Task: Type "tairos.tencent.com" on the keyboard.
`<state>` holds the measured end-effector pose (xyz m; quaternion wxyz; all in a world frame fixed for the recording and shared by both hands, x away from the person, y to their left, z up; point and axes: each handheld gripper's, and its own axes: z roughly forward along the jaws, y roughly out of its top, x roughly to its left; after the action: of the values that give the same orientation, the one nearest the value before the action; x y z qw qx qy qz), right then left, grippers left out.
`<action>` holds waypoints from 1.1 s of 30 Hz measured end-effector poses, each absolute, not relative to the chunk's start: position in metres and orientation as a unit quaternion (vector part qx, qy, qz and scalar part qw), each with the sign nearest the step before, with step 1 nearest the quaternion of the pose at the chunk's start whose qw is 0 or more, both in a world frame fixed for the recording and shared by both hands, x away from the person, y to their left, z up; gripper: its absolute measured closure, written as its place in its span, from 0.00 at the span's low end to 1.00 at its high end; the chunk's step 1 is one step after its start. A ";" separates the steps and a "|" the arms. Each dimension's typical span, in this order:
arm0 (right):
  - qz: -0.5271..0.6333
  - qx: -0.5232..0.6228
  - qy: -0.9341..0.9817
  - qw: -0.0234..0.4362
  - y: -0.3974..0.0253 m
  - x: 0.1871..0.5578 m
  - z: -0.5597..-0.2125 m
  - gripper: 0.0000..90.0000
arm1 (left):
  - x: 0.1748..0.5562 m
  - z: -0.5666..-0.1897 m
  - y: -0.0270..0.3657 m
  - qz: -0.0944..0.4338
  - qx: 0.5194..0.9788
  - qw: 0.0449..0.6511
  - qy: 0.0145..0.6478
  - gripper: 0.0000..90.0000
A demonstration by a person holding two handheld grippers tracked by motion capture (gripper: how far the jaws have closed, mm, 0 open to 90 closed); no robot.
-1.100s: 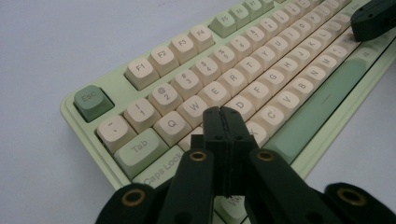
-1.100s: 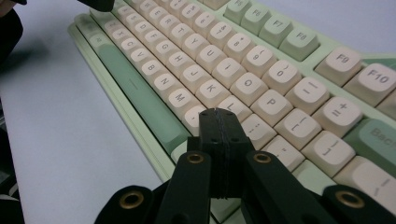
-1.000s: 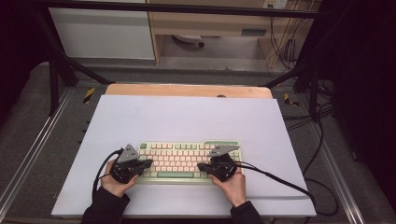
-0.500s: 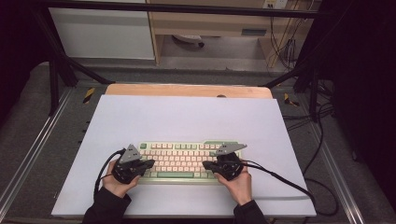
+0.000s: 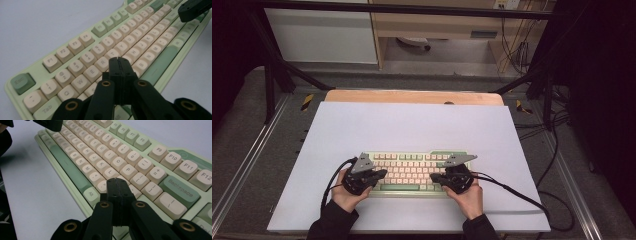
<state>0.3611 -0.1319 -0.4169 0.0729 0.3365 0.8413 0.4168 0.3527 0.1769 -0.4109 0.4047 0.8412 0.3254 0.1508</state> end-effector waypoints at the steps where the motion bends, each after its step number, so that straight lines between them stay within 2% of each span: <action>1: 0.417 0.336 0.841 0.073 -0.132 0.361 -0.417 1.00 | 0.354 -0.411 0.174 0.151 0.842 0.404 0.323 1.00; 12: 0.418 0.336 0.841 0.072 -0.132 0.360 -0.416 1.00 | 0.365 -0.410 0.149 0.149 0.848 0.399 0.315 1.00; 33: 0.418 0.335 0.842 0.070 -0.132 0.360 -0.417 1.00 | 0.382 -0.426 0.143 0.153 0.848 0.384 0.332 1.00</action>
<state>0.3603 -0.1318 -0.4166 0.0701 0.3348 0.8416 0.4179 0.3822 0.1427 -0.4255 0.3841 0.8479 0.3321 0.1527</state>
